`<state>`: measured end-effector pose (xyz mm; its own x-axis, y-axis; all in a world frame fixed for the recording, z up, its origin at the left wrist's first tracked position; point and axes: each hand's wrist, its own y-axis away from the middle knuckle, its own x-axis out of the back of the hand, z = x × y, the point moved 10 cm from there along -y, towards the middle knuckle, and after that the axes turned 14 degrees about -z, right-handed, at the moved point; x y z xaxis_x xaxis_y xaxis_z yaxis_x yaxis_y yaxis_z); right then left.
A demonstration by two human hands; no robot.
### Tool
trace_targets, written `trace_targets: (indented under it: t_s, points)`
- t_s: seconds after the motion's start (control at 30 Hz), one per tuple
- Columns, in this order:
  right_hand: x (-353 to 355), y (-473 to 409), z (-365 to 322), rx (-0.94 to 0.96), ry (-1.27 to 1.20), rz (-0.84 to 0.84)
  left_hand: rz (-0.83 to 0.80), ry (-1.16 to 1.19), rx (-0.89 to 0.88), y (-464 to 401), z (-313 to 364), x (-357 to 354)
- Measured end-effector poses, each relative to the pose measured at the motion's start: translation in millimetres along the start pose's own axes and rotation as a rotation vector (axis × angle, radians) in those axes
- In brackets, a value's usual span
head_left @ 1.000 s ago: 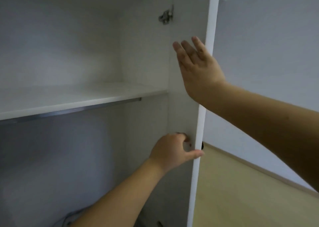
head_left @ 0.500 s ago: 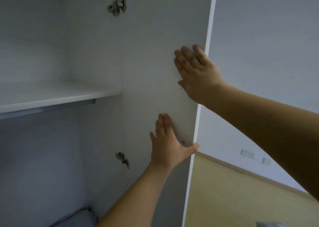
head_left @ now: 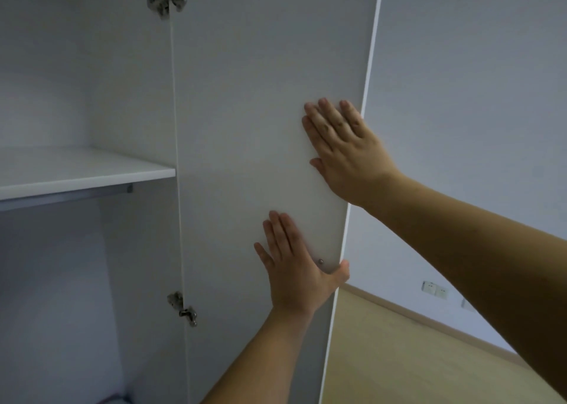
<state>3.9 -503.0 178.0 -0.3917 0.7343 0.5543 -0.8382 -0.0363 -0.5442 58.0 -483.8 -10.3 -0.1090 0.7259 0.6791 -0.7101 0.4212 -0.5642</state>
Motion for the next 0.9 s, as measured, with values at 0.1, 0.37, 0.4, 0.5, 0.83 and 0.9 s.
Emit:
trace_targets:
  t_s: [0.1, 0.37, 0.4, 0.5, 0.83, 0.9]
  points:
    - [-1.1, -0.9, -9.3, -0.003, 0.049, -0.006, 0.026, 0.045, -0.097, 3.0, -3.6, 1.9]
    - [-4.8, -24.0, -123.0, 0.139, -0.182, 0.001, -0.089, -0.277, -0.035, 52.2, -151.3, 34.7]
    - [-5.9, -25.7, -152.3, 0.186, -0.235, 0.000, -0.107, -0.326, 0.031, 64.4, -182.0, 43.7]
    - [-8.3, -29.8, -241.2, 0.315, -0.379, -0.029, -0.151, -0.430, 0.204, 105.6, -264.8, 77.5]
    - [-3.6, -14.4, -569.5, 0.757, -0.670, -0.250, -0.187, -0.549, 0.746, 280.8, -489.5, 188.9]
    - [-9.2, -2.4, -626.8, 0.830, -0.700, -0.291, -0.222, -0.574, 0.793, 308.6, -523.6, 192.2]
